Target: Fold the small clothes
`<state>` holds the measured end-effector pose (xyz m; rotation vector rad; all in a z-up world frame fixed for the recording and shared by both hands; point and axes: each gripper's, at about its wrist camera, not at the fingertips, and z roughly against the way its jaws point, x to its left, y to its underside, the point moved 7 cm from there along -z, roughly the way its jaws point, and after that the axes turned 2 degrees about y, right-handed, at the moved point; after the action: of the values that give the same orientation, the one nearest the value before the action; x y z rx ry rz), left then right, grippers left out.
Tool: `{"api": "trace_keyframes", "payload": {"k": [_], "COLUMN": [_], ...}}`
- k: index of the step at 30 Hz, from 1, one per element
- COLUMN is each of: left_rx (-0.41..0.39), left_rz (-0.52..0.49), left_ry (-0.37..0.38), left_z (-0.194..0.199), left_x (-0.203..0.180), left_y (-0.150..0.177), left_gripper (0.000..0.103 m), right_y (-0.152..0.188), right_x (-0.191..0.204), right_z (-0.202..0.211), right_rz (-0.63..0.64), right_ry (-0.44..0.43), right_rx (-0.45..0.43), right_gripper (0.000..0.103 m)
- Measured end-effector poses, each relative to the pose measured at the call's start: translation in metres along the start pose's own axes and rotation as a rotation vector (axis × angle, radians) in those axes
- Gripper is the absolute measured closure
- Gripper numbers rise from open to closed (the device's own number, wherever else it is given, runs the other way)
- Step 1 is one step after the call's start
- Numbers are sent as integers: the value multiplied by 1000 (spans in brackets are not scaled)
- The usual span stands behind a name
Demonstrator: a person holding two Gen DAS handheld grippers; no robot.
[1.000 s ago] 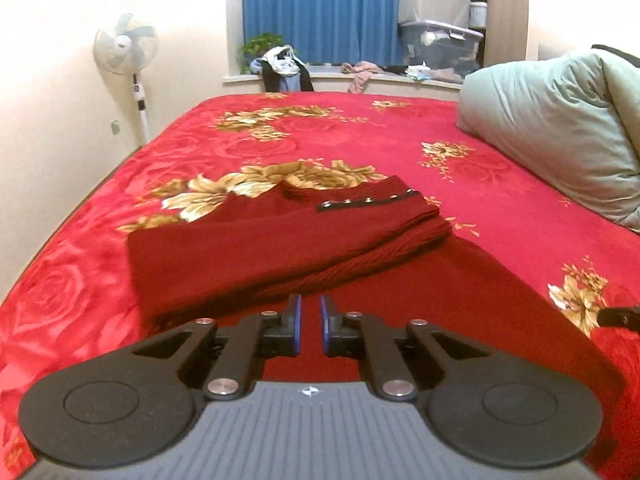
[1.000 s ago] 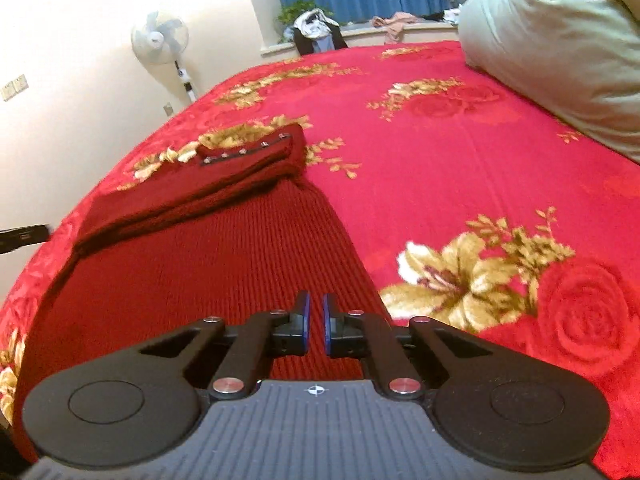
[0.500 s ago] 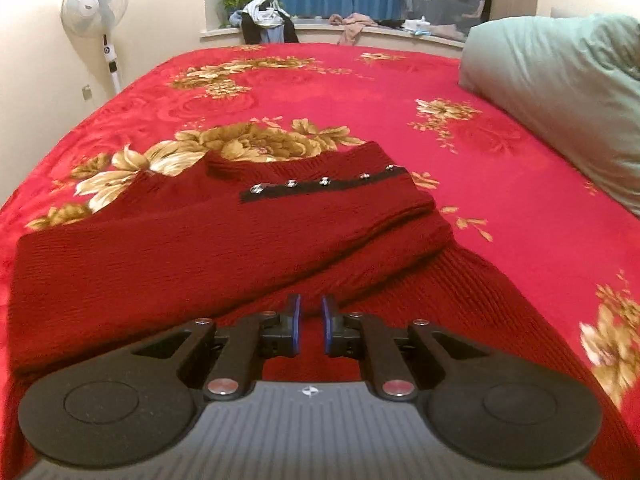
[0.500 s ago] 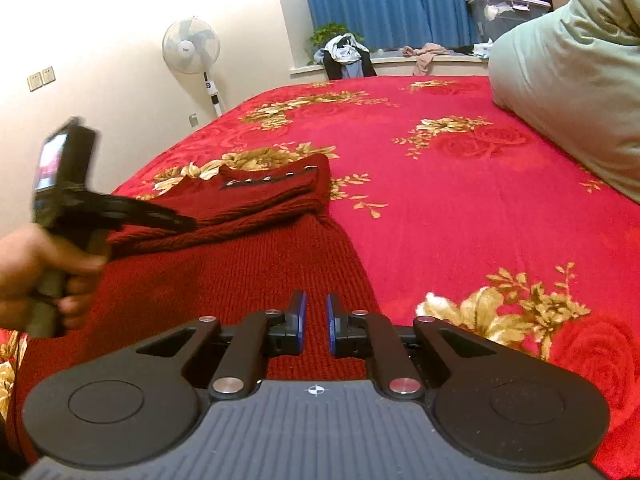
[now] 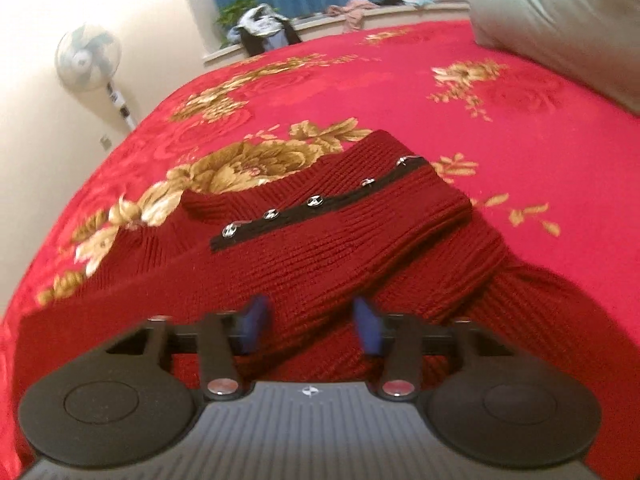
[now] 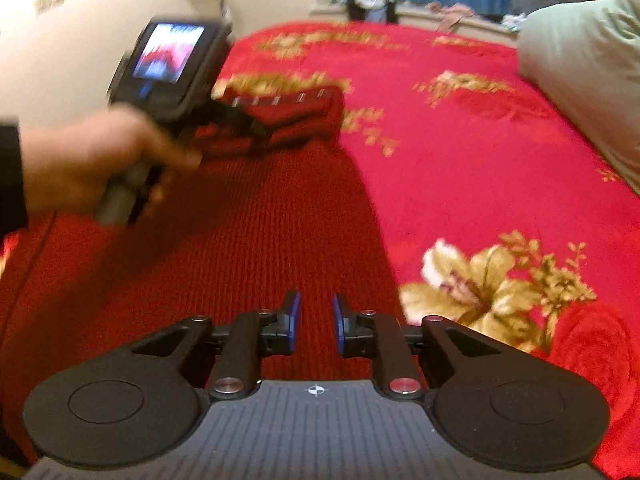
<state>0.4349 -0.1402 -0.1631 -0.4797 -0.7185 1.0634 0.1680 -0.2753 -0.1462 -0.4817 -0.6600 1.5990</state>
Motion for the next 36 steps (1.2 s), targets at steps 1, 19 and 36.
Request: {"api": "trace_keyframes", "payload": {"k": [1,19,36], "left_rx": [15,-126,-28], "left_rz": [-39,517,1548], "left_ry": [-13,-267,-390], "left_z": [-1,167,241], "left_x": [2,353,529], "left_y": [0,169,400], "left_gripper": [90,93,83], "right_y": [3,27,35], "right_x": [1,9,20], "right_z": [-3,-17,-20], "right_rz": [12,89,135], "right_ry": [9,142,243], "right_rx": [17,20,-36], "right_gripper": [85,85,85]}}
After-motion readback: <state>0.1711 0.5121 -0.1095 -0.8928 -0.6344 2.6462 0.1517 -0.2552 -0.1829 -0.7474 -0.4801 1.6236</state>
